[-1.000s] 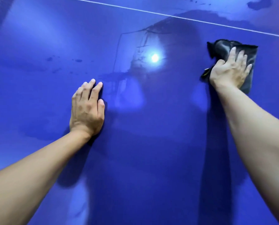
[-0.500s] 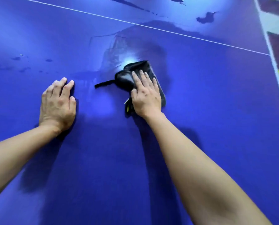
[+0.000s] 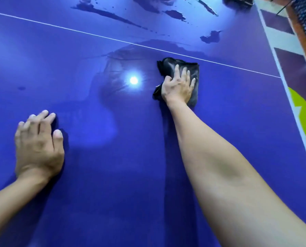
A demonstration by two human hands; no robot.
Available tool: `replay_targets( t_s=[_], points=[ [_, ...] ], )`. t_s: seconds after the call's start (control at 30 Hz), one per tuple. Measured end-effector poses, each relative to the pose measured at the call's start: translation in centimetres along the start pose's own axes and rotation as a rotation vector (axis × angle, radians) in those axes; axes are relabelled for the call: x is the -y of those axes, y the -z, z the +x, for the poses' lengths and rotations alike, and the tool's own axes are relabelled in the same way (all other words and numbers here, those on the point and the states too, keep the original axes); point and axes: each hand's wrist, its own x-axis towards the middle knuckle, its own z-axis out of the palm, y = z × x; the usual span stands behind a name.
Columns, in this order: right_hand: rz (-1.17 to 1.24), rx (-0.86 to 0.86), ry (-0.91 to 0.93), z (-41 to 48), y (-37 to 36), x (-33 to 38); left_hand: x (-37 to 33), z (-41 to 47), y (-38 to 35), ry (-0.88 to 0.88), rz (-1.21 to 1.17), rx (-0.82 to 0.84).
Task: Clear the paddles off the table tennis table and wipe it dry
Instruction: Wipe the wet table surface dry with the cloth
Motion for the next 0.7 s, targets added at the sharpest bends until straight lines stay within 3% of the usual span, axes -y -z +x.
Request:
replay_targets(
  t_s=[0.1,0.2,0.47,0.57,0.7],
  points=[
    [-0.014,0.102,0.247,0.3,-1.1,3.9,-0.5,-0.2,0.3,0.005,0.015,0.010],
    [-0.010,0.137,0.349,1.5,-0.8,2.1,-0.7,-0.3,0.6,0.020,0.027,0.027],
    [-0.004,-0.039,-0.113,7.3,1.7,-8.1,-1.0,-0.2,0.6,0.045,0.077,0.053],
    [-0.015,-0.082,-0.141,6.8,1.1,-6.0,-0.7,-0.3,0.5,0.043,0.082,0.076],
    [-0.041,-0.048,0.060,4.3,-1.2,0.2,-0.4,0.0,1.0,0.034,0.008,0.106]
  ],
)
